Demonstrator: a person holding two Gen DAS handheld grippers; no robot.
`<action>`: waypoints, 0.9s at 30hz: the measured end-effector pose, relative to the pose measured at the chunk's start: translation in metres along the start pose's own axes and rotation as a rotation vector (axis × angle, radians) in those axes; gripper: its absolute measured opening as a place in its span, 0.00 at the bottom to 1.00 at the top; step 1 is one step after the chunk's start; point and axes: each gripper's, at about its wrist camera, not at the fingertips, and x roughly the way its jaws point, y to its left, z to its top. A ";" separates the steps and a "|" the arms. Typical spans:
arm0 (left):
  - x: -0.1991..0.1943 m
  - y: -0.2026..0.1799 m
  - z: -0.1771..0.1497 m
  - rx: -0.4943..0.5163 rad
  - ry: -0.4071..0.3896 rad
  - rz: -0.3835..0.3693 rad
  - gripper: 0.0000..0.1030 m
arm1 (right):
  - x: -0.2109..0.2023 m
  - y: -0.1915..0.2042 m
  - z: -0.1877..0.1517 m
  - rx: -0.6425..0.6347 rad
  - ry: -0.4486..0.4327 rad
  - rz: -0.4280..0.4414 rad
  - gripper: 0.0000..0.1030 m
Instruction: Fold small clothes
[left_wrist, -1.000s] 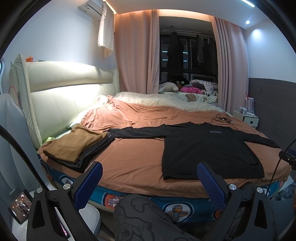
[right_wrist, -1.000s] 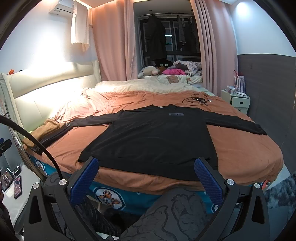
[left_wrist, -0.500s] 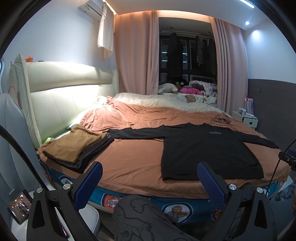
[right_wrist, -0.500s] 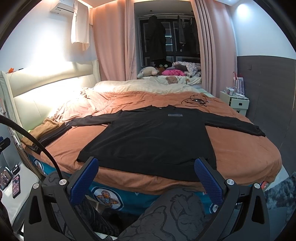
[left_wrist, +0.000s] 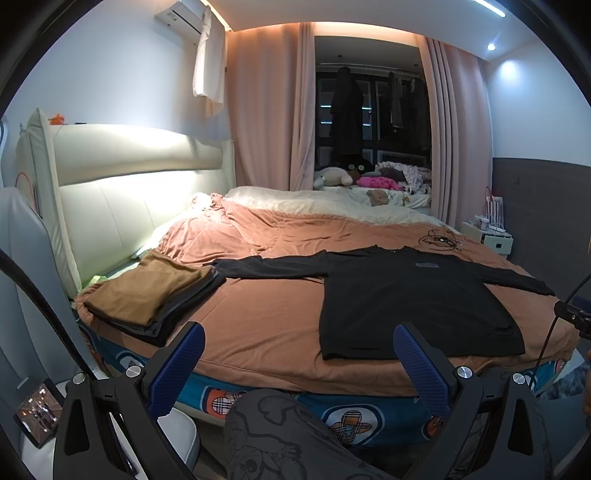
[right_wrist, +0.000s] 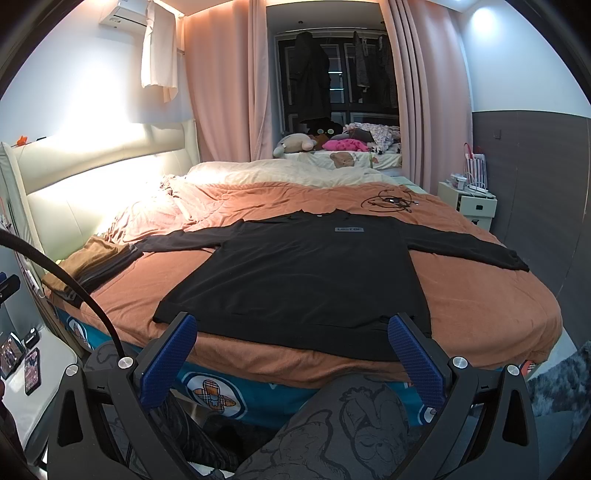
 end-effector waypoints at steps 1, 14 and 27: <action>-0.001 0.000 0.000 0.001 -0.001 0.001 1.00 | 0.000 0.000 0.000 0.001 0.000 0.001 1.00; -0.002 -0.002 -0.001 -0.001 -0.002 -0.001 1.00 | 0.000 0.000 0.000 -0.001 -0.002 -0.001 1.00; -0.003 -0.002 0.000 -0.004 0.001 -0.008 1.00 | 0.001 -0.001 0.000 0.001 0.001 0.006 1.00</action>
